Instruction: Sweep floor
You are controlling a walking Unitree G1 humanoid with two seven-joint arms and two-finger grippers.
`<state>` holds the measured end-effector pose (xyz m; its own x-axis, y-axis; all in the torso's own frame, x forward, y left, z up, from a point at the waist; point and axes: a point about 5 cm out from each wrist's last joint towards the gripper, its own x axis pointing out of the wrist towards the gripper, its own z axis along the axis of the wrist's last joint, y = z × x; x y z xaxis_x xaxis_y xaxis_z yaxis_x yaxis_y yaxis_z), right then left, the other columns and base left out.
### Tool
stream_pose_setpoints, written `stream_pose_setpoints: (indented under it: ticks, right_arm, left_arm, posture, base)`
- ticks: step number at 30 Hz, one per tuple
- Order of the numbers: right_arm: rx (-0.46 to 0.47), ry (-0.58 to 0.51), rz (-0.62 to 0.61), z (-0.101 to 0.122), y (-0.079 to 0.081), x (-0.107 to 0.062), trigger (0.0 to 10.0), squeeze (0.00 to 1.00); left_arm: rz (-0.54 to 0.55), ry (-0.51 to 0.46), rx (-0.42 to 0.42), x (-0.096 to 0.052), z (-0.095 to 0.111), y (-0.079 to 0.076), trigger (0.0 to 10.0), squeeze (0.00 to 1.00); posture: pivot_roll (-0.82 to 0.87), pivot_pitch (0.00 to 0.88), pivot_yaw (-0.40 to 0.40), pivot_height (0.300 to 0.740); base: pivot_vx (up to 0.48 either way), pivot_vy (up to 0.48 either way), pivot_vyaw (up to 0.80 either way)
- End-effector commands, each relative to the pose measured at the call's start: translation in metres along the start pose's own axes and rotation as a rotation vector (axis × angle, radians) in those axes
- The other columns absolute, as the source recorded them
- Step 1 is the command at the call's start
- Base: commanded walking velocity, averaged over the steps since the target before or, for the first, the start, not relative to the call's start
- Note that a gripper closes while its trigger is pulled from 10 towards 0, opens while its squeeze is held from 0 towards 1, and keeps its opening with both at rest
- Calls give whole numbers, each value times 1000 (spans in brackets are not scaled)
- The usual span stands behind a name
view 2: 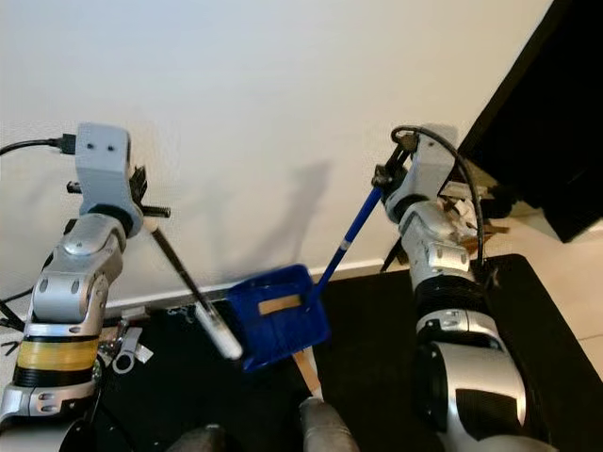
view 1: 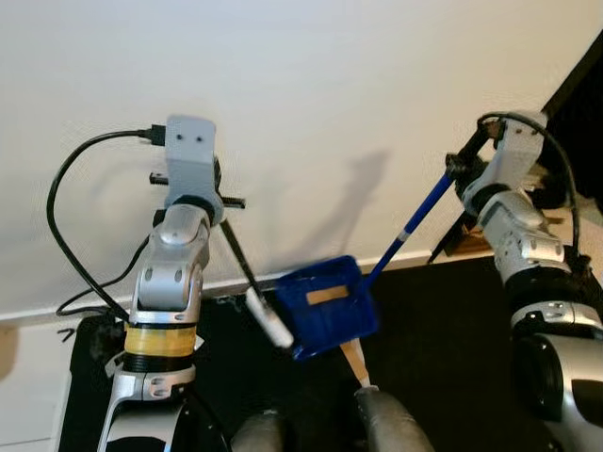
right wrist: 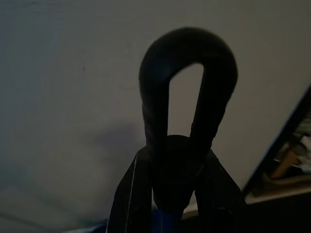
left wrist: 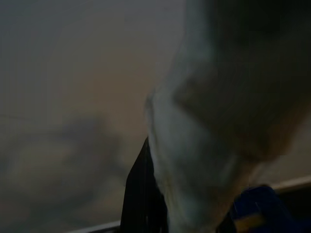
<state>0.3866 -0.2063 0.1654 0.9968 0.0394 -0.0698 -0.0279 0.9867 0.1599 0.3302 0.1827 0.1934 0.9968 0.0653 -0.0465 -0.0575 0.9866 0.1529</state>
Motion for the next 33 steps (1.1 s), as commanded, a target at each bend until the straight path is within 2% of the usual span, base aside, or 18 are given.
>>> stream_pose_setpoints:
  ticks: [1,33]
  right_arm:
    - [15,-17,-3,2,-2,-1,10000,0]
    - [14,-14,-8,0,-2,-1,10000,0]
  left_arm:
    - [-2,-2,-9,0,-1,-1,10000,0]
    - [-6,0,-7,1,-8,-2,10000,0]
  posture:
    - [11,141,-14,740]
    - [7,142,-15,740]
  base:
    - [0,0,-644]
    - [0,0,-634]
